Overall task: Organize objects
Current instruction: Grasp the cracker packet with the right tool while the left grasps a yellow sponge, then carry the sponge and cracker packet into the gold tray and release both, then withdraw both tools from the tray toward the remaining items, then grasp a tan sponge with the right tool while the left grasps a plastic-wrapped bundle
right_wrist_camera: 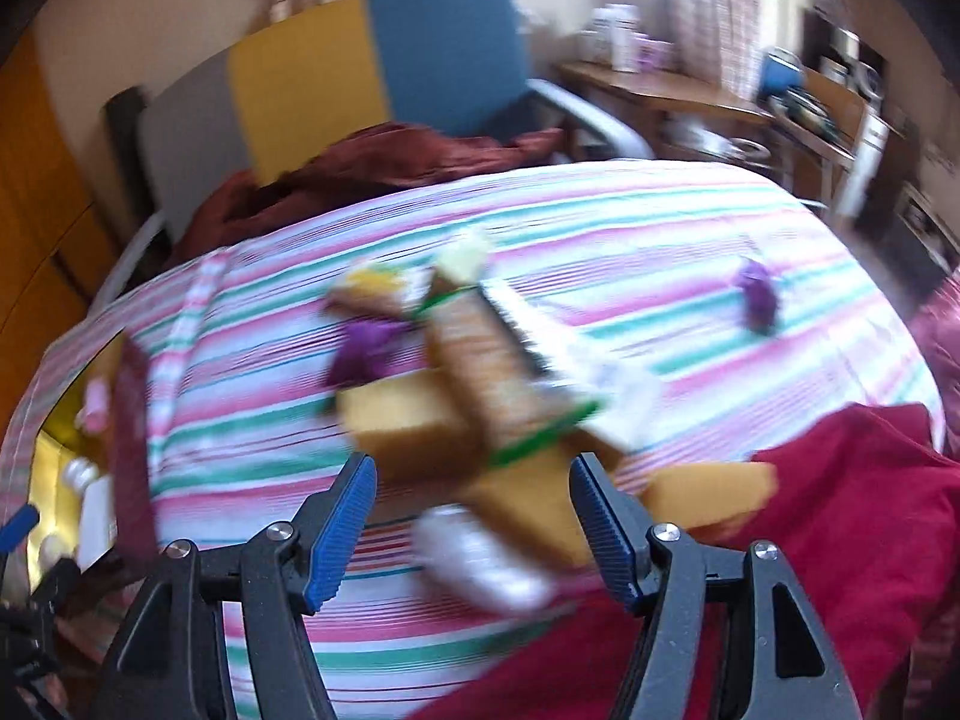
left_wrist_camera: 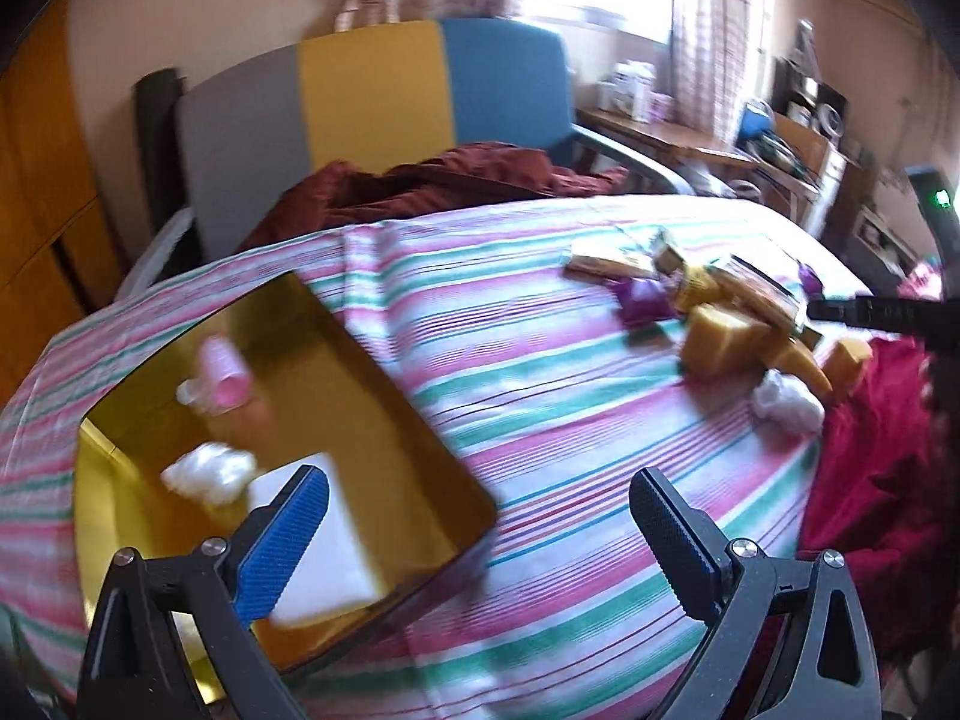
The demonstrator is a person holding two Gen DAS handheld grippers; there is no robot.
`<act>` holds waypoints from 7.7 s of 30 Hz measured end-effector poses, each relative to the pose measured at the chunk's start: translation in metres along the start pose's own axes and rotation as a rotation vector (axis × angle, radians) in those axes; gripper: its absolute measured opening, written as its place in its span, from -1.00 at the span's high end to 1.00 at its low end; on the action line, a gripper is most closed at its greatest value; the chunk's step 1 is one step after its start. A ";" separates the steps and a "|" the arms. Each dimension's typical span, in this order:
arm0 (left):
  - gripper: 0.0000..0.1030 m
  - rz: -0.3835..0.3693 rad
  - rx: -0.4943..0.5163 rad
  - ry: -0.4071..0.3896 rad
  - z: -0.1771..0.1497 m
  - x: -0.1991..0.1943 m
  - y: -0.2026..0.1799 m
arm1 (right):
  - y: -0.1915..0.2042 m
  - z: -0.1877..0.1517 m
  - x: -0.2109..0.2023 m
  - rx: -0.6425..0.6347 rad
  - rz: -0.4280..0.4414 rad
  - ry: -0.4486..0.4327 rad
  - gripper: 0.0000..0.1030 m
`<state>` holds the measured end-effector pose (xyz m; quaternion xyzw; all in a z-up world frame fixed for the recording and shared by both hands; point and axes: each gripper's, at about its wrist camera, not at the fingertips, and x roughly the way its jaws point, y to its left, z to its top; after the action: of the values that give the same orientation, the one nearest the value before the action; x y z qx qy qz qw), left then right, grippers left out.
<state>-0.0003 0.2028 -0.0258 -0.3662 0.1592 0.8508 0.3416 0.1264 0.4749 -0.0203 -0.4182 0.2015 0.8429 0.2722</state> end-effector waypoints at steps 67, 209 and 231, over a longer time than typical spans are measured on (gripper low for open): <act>0.07 -0.313 -0.001 0.124 0.037 0.066 -0.056 | 0.015 0.048 0.048 -0.198 0.203 -0.070 0.00; -0.84 -0.293 0.210 0.043 0.026 0.027 -0.111 | -0.073 0.011 0.045 -0.129 -0.062 0.295 -0.42; -0.27 -0.425 0.396 0.184 0.030 0.123 -0.226 | -0.088 0.014 0.039 -0.030 0.056 0.221 -0.18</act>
<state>0.0806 0.4372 -0.1002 -0.3932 0.2719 0.6759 0.5609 0.1539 0.5617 -0.0542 -0.5068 0.2294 0.8018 0.2182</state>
